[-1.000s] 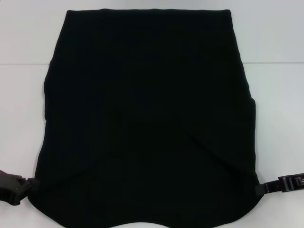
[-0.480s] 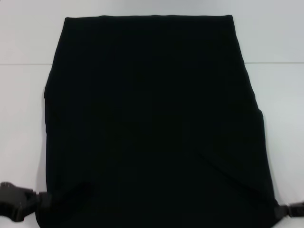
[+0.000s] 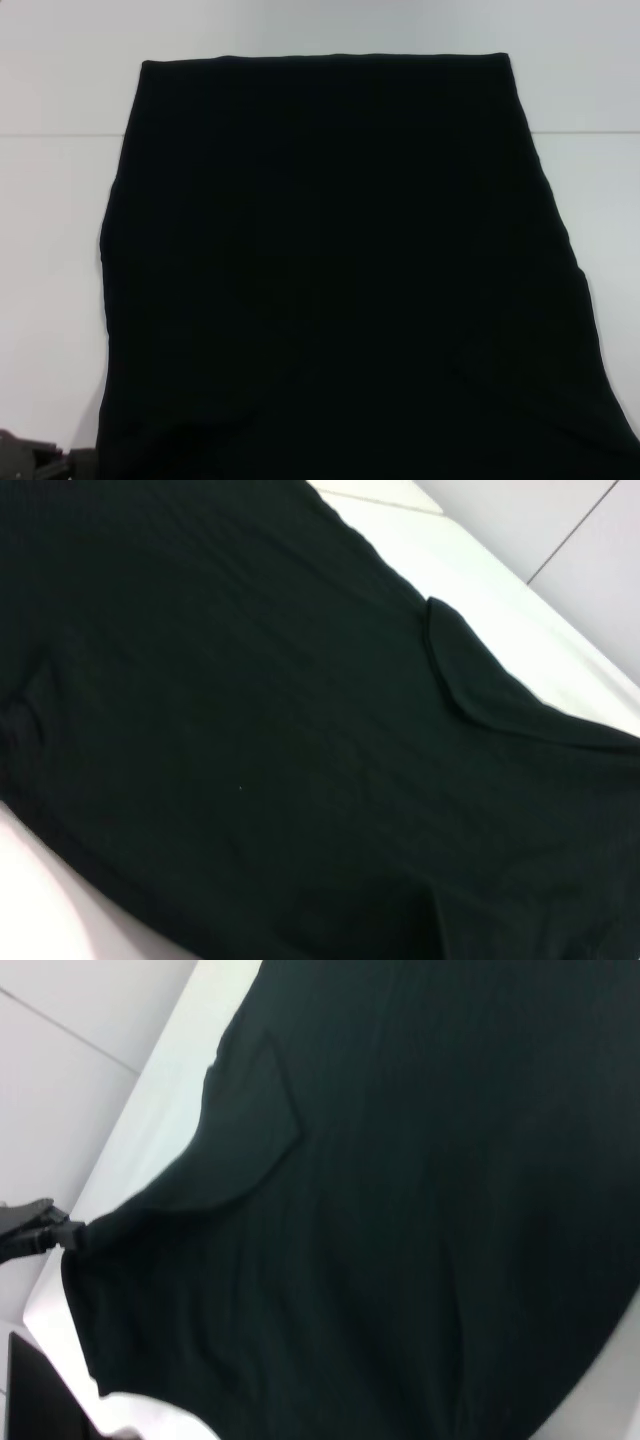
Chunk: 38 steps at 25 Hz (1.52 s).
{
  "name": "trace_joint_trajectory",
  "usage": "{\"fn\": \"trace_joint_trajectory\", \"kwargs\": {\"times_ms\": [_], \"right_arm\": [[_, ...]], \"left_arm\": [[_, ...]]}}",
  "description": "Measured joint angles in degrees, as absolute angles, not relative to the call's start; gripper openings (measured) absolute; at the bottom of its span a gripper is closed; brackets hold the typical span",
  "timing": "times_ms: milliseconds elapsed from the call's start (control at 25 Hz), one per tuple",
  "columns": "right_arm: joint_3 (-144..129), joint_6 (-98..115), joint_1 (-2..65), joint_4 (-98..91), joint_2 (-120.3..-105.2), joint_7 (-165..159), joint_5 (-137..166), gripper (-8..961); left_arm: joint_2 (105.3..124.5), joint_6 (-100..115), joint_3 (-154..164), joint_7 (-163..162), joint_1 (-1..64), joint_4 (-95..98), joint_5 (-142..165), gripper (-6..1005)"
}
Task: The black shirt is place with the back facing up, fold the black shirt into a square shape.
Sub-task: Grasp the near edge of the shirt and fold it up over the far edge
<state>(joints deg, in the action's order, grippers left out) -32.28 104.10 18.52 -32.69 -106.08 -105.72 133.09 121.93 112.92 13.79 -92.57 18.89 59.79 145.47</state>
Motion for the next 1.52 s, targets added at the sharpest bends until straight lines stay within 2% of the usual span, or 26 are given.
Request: {"fn": "trace_joint_trajectory", "kwargs": {"times_ms": [120,320,680,840,1120,1320,1520], "right_arm": [[-30.98,103.33,19.95,-32.69,-106.2,-105.42,133.07,71],[-25.58,100.06,24.7,-32.32,-106.98,-106.27,132.8,71],[-21.11,83.86,36.93,-31.06,-110.16,-109.44,132.72,71],[-21.29,73.27,42.12,-27.08,-110.32,-110.3,132.65,71],[-23.35,56.82,50.72,-21.19,-110.61,-112.55,132.62,70],[-25.23,51.3,54.18,-21.21,-111.26,-116.01,132.67,70],[-26.13,50.33,56.36,-21.37,-109.97,-118.74,132.65,70]], "left_arm": [[121.85,112.12,13.73,-92.61,20.25,59.04,145.03,12],[119.84,106.76,13.2,-93.85,26.99,53.22,143.44,12],[116.44,88.06,13.49,-98.34,40.29,40.63,140.7,13],[115.02,77.15,14.73,-100.92,44.53,36.96,140.7,13],[114.14,62.71,18.18,-104.14,49.0,34.81,140.85,12],[114.03,55.35,21.86,-106.46,50.61,34.05,140.8,12],[113.79,50.59,23.22,-107.02,51.6,33.19,140.61,12]]}}
